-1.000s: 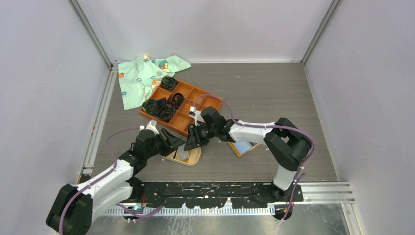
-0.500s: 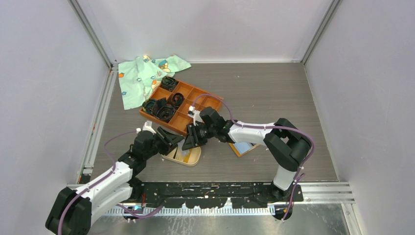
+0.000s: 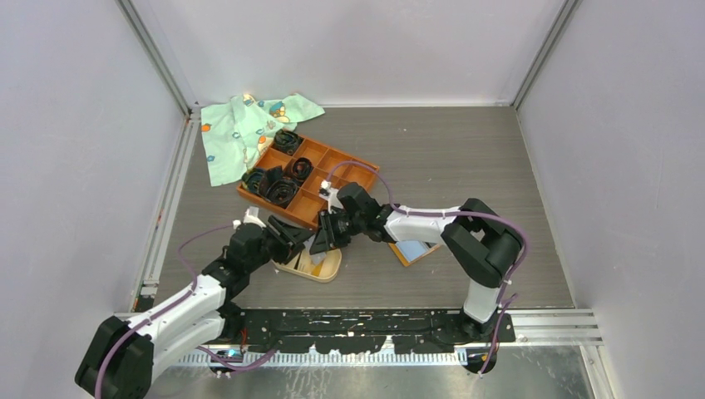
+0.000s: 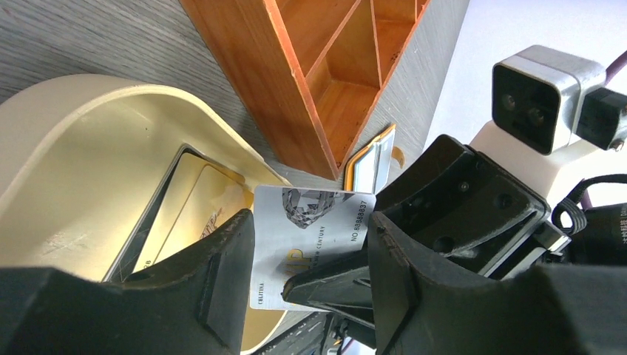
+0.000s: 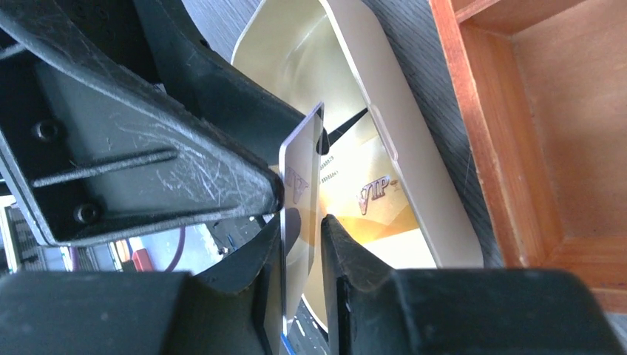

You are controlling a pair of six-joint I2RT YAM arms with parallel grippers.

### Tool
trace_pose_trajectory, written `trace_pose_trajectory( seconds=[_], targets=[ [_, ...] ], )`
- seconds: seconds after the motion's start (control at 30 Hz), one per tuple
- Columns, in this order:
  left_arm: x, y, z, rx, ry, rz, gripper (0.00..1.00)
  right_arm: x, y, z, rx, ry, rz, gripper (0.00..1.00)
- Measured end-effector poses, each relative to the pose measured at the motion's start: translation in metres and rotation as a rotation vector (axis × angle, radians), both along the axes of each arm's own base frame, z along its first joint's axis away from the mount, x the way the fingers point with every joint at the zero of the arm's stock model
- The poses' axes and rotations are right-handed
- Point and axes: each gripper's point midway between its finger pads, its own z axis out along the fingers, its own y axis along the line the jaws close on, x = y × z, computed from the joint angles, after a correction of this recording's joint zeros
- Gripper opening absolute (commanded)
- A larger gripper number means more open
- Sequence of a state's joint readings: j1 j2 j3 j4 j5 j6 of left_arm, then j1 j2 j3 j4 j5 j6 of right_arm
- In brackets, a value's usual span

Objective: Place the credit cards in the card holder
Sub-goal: Pick up the credit card from the storage box.

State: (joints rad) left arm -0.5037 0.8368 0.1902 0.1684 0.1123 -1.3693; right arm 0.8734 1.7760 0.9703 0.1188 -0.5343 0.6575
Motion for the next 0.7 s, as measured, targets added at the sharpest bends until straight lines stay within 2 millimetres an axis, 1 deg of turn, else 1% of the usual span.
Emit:
trace_pose_trajectory(
  seconds=[0.03,0.07,0.1,0.13,0.2,0.27,0.3,0.53,0.63,0.7],
  targets=[
    [0.0,0.0,0.0,0.0,0.0,-0.002,0.36,0.0,0.001,0.0,0.001,0.0,0.0,0.21],
    [-0.001,-0.001,0.0,0.0,0.001,-0.006,0.37,0.001,0.001,0.001,0.002,0.0,0.0,0.13],
    [-0.002,-0.002,0.0,0.001,0.0,-0.009,0.39,0.001,0.002,0.0,0.003,0.002,0.001,0.08],
    [-0.002,-0.002,-0.001,0.003,0.001,-0.012,0.42,0.001,0.002,0.001,0.004,0.002,0.001,0.06],
    [-0.003,-0.003,-0.001,0.009,-0.005,-0.022,0.56,0.001,0.002,0.0,0.002,0.005,0.001,0.04],
    [-0.005,-0.001,-0.001,0.021,-0.011,-0.026,0.64,0.0,0.002,-0.001,0.001,0.009,0.004,0.04],
    [-0.006,0.0,0.0,0.03,-0.016,-0.029,0.67,0.0,0.002,-0.001,0.002,0.009,0.005,0.04],
    [-0.012,0.022,0.009,0.118,-0.085,0.014,0.67,-0.002,0.003,-0.001,0.005,0.015,0.018,0.05],
    [-0.014,0.03,0.008,0.164,-0.091,0.024,0.67,0.0,0.004,-0.003,0.002,0.018,0.022,0.09],
    [-0.016,0.034,0.007,0.194,-0.093,0.02,0.67,-0.001,0.004,-0.004,-0.004,0.02,0.025,0.13]
  ],
)
